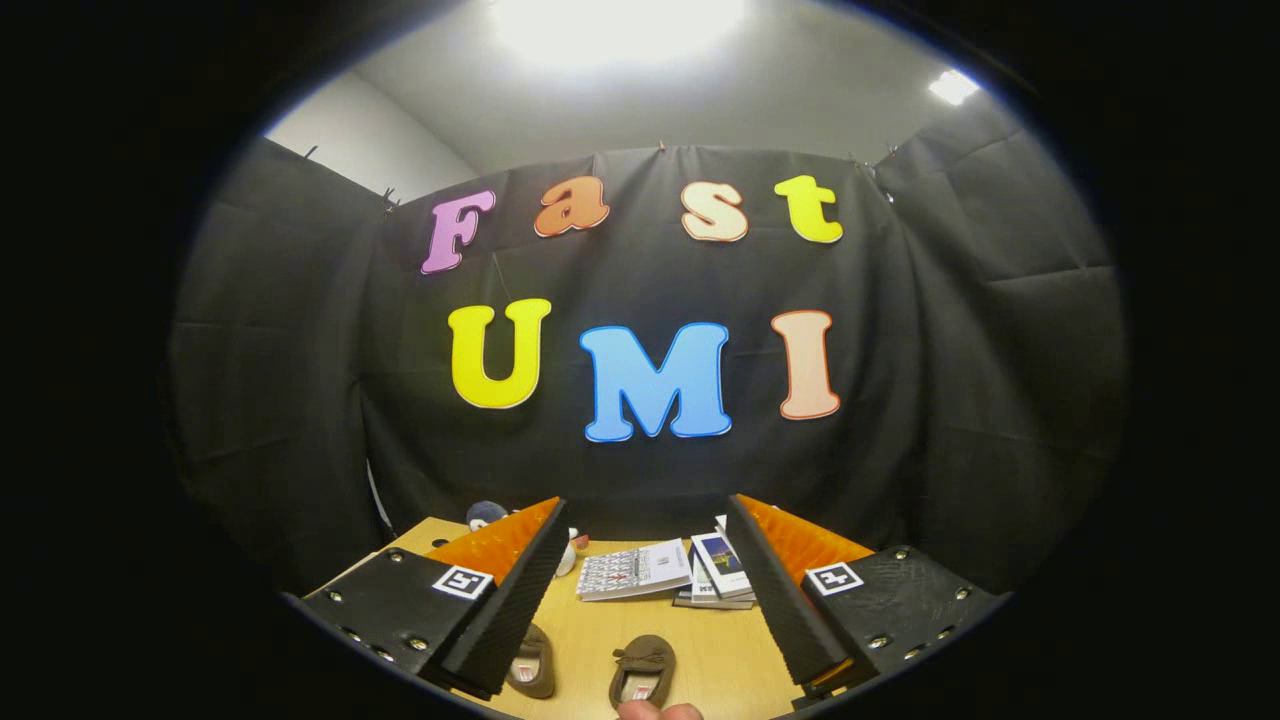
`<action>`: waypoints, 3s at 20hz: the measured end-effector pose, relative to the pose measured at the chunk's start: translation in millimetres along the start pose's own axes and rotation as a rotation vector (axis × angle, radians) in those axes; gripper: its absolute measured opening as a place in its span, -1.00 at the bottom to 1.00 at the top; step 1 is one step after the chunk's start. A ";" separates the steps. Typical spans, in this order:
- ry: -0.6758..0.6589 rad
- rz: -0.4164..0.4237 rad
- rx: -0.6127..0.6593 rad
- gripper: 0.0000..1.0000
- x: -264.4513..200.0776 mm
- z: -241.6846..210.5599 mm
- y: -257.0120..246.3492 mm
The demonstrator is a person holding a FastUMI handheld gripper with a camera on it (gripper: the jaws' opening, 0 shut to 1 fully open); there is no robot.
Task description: Open the storage box then place both shoes into the box .Put the left shoe in first, then the right shoe, with the right side of both shoes facing outward in a uniform manner.
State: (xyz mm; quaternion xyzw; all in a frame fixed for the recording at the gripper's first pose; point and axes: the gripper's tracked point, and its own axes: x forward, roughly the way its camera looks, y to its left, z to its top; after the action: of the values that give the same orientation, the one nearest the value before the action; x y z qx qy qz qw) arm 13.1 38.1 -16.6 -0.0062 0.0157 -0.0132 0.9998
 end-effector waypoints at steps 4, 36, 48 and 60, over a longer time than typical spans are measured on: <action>0.070 0.134 0.080 0.96 15.1 -30.0 30.1; 0.949 0.736 0.727 0.93 36.2 -346.4 264.7; 1.025 0.827 0.974 0.60 33.3 -323.5 294.8; 0.979 0.886 0.977 -0.98 33.4 -284.8 296.0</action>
State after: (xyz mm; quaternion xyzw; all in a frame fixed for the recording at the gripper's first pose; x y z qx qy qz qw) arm 45.2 329.6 -306.1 0.4430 0.4435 0.3763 0.6823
